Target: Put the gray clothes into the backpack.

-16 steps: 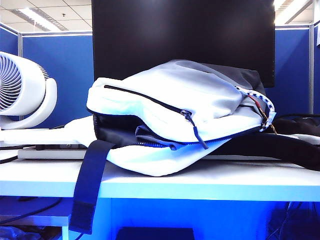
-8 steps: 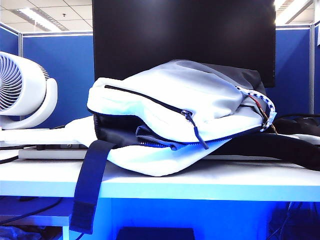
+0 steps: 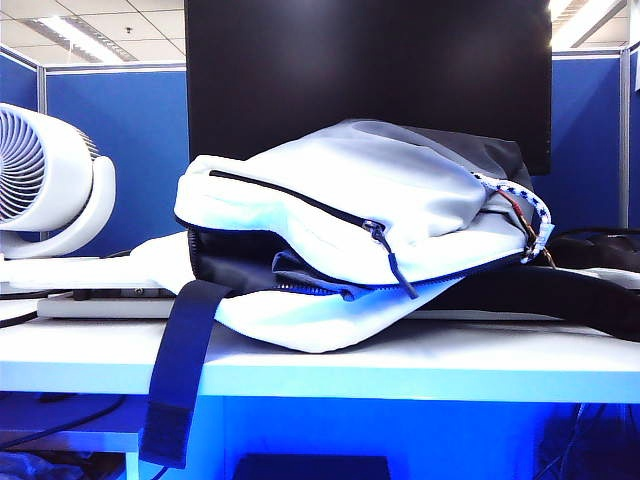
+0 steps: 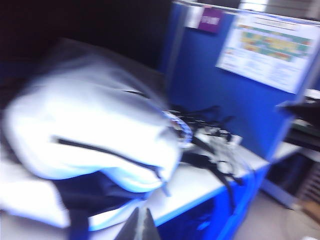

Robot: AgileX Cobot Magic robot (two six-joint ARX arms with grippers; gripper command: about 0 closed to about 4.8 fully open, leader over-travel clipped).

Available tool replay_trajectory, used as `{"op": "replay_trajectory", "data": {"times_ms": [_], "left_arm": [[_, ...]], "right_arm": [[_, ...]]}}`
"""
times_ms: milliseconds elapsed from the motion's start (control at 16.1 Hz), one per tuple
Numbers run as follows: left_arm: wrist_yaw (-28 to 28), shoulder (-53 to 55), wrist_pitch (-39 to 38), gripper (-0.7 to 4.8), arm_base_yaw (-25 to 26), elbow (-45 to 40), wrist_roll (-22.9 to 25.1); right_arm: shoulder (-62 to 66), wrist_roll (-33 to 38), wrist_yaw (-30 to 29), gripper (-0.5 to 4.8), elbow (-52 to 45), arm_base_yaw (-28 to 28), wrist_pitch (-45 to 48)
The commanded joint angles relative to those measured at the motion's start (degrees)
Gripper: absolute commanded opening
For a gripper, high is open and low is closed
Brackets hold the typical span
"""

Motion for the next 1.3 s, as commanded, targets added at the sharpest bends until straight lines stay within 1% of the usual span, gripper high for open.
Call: {"op": "replay_trajectory", "data": {"times_ms": [62,124,186,249,373,435,559,621,746,870,994,1305], "left_arm": [[0.9,-0.2,11.9,-0.05,0.0,-6.4,-4.2],[-1.2,-0.2,17.3,-0.05,0.0,-9.8,-5.9],[-3.5,-0.2,23.2,-0.05,0.0,-13.6,-7.8],[-5.3,-0.2,27.6,-0.05,0.0,-16.5,-8.2],[-8.1,-0.2,32.4,-0.05,0.0,-20.0,-8.2],[-9.1,-0.2,34.0,-0.05,0.0,-21.7,-8.2],[-9.0,-0.2,34.3,-0.05,0.0,-23.7,-8.2],[-9.0,-0.2,34.2,-0.05,0.0,-24.3,-8.1],[-9.1,-0.2,34.1,-0.05,0.0,-25.1,-5.3],[-8.3,-0.2,34.0,-0.05,0.0,-25.1,-5.9],[-8.1,-0.2,33.4,-0.05,0.0,-25.1,-10.0],[-8.2,-0.2,32.4,-0.05,0.0,-25.1,-10.1]], "right_arm": [[-0.7,-0.2,-3.1,-0.05,-7.2,0.1,17.3],[-0.4,-0.6,-1.7,-0.05,-11.0,0.0,25.1],[-0.1,-0.7,2.3,-0.05,-14.7,-0.1,32.9],[0.3,-0.7,4.7,-0.05,-17.0,-0.1,37.1],[1.4,-0.7,8.8,-0.05,-18.2,-0.1,38.1],[2.3,-0.7,8.4,-0.05,-18.1,-0.1,38.3],[4.5,-1.5,3.5,-0.05,-18.2,-0.1,40.4],[5.8,-3.5,1.2,-0.05,-18.1,-0.1,41.4],[8.5,-6.7,-1.0,-0.05,-18.2,-0.1,42.8],[10.5,-6.7,-0.9,-0.05,-18.2,-0.1,42.4],[10.6,-6.6,-0.9,-0.05,-18.2,-0.1,41.4],[10.6,-6.7,-0.9,-0.05,-18.2,-0.1,40.1]]}}
